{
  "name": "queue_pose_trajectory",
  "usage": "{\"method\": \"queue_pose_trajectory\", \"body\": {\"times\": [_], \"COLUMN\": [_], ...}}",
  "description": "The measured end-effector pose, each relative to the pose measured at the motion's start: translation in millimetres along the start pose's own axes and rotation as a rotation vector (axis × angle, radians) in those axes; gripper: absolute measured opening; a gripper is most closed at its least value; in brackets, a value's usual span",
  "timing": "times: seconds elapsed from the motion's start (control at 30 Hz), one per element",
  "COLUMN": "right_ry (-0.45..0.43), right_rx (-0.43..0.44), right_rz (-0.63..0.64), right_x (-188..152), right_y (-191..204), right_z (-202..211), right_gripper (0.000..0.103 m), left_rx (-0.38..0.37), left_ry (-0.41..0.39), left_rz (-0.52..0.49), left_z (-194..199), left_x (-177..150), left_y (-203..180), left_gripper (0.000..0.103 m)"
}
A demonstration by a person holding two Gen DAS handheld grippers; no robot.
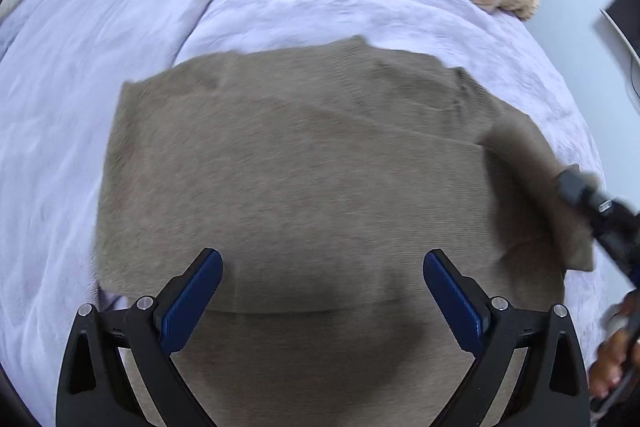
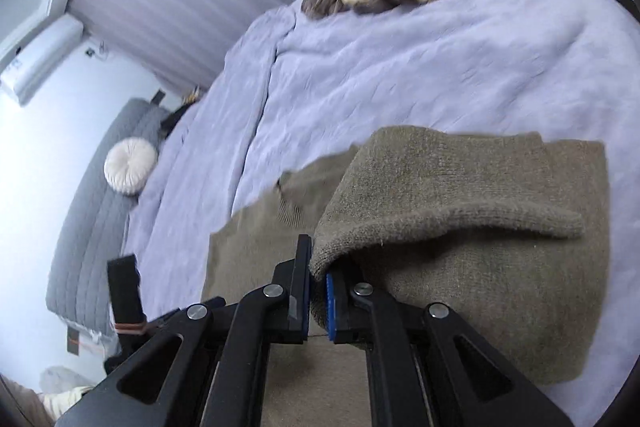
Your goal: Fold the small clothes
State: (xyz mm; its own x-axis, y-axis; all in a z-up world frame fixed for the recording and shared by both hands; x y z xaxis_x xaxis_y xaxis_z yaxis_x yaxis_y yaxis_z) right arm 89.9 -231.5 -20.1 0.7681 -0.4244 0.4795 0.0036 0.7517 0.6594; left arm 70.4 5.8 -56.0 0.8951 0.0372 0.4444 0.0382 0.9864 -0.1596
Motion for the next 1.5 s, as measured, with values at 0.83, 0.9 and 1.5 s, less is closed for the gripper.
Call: {"method": "queue_pose_trajectory", "body": {"times": [0.83,0.9,1.5], "right_ry": [0.240,0.290,0.018], "right_rx": [-0.044,-0.054,-0.064], "right_rz": [0.093,0.081,-0.533], "right_x": [-69.9,-84.5,-111.5], "right_y": [69.4,65.3,-86.7], "right_z": [-104.4,-108.4,31.7], "right_gripper": [0.016,0.022,0.053], "left_rx": [-0.452,-0.451,-0.521], "left_ry": [-0.003,0.004,0.015], "left_rz": [0.348,0.348,0.343], "left_z": [-13.2,-17.4,-41.5], "left_x": [14.8,13.8,44.7], "left_y": [45.3,42.8,-2.2], "left_gripper": [0.101,0.101,0.029]}}
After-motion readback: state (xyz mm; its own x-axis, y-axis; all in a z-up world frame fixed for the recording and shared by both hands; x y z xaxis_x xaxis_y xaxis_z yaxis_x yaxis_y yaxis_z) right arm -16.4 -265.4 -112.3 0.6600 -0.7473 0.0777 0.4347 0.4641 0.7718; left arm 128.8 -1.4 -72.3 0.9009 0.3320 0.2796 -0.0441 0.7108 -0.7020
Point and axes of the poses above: each gripper's, at about its wrist camera, not at the fingertips, and z roughly against the way its jaws point, y to its left, x to its top, the point moved 4 cm from there along -z, roughly the way its jaws point, and after that the axes turned 9 degrees about -y, right-handed, at the moved point
